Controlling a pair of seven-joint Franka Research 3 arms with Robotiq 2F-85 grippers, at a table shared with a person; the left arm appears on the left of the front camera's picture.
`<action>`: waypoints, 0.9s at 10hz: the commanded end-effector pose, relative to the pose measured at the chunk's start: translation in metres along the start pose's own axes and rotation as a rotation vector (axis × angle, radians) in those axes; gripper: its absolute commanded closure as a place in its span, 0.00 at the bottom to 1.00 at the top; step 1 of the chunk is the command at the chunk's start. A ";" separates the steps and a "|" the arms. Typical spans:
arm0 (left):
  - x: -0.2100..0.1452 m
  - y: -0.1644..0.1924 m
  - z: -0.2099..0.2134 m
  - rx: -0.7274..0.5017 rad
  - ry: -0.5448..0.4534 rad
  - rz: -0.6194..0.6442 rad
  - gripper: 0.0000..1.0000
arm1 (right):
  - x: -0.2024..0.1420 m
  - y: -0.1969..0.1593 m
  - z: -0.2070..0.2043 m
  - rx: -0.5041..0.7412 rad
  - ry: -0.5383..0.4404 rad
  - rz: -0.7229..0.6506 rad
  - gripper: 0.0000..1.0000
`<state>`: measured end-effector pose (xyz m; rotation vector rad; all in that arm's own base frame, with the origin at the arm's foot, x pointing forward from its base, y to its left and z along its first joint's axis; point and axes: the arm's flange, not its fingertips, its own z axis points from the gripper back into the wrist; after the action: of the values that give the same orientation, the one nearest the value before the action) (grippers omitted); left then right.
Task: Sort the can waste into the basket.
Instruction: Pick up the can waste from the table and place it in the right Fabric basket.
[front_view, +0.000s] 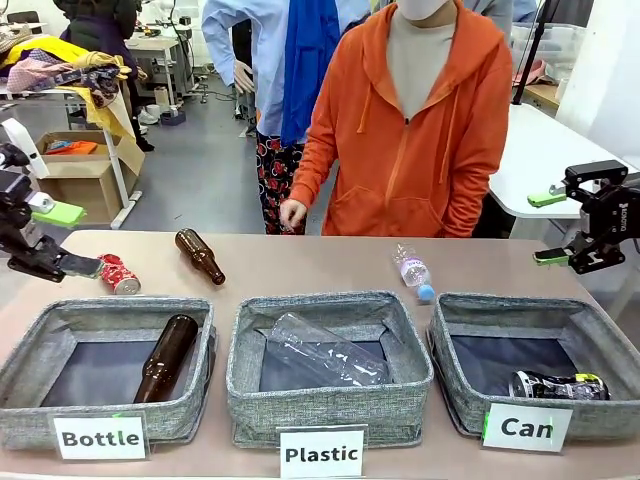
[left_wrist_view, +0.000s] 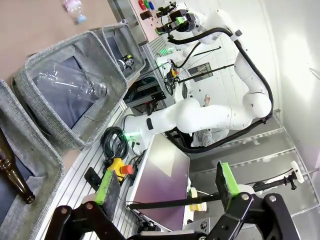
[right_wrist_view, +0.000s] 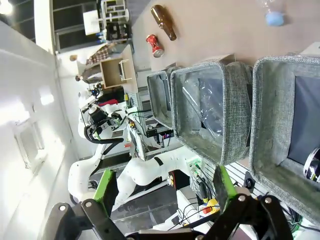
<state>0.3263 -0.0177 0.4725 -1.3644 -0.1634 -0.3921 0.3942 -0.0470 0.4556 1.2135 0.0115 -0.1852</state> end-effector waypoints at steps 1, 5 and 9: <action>-0.003 0.000 0.004 -0.006 0.009 -0.016 0.00 | 0.002 0.004 0.004 -0.013 0.013 -0.004 0.00; 0.032 -0.019 0.022 0.488 -0.051 0.085 0.00 | 0.002 0.004 0.004 -0.013 0.013 -0.004 0.00; 0.093 0.026 0.031 0.700 0.009 0.212 0.00 | 0.002 0.004 0.004 -0.013 0.013 -0.004 0.00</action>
<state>0.4038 0.0052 0.4918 -0.6620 -0.2008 -0.1550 0.3944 -0.0470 0.4555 1.2130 0.0119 -0.1853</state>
